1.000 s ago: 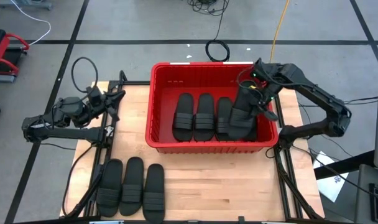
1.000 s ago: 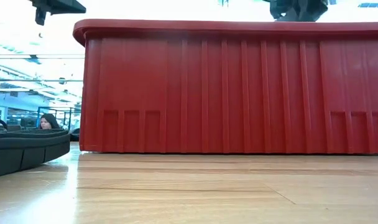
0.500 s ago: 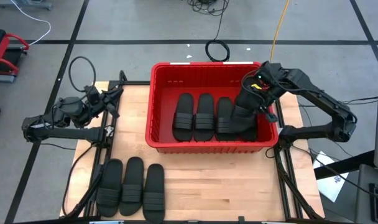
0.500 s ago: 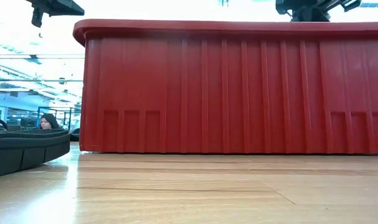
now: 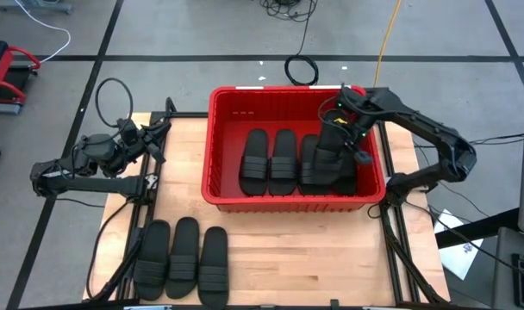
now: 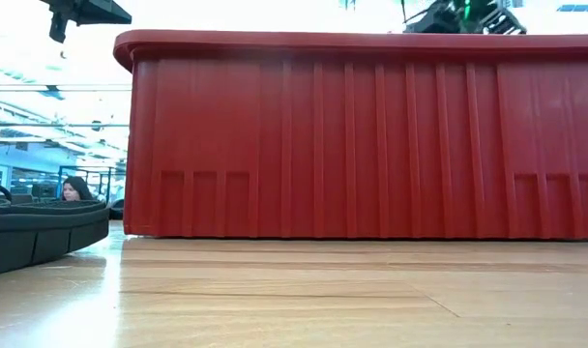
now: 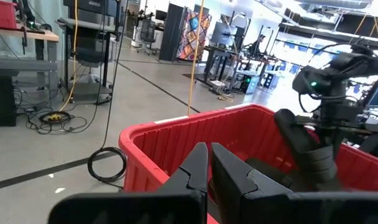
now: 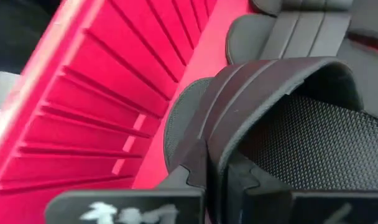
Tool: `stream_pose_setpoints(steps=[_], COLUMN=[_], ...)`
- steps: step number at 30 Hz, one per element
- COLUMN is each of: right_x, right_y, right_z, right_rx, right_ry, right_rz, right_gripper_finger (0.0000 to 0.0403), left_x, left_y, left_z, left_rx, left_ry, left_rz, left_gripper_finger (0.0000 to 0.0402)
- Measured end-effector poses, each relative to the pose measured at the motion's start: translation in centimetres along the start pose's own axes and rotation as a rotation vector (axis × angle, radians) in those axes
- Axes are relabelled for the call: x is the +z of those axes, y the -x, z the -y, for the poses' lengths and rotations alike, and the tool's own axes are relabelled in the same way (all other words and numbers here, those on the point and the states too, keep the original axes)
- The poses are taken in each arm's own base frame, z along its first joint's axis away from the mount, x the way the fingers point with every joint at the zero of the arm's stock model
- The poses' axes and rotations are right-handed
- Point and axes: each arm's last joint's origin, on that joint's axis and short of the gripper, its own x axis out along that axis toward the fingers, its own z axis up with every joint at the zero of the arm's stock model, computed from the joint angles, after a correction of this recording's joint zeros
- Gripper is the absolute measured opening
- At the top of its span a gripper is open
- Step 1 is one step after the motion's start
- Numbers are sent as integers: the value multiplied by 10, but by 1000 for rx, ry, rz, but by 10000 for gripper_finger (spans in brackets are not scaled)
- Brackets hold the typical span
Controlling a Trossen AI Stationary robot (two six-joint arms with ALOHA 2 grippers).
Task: Pick and place slides into bin
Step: Put the black slide into the red bin
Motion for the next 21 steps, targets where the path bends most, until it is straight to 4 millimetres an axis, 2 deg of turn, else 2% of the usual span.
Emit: stream_pose_setpoints(steps=[7,21], right_x=[-13,-29], right_y=[-6,-13], right_z=[15,37], right_rx=[25,114], right_ry=[-75,-210], right_rz=[-129,-103], right_gripper_finger=[3,4], left_x=[0,-1], left_y=[0,0], left_z=[0,1], left_rx=[-11,-26], left_ry=[-2,-12], left_rz=[-5,-15], left_gripper_finger=[15,15])
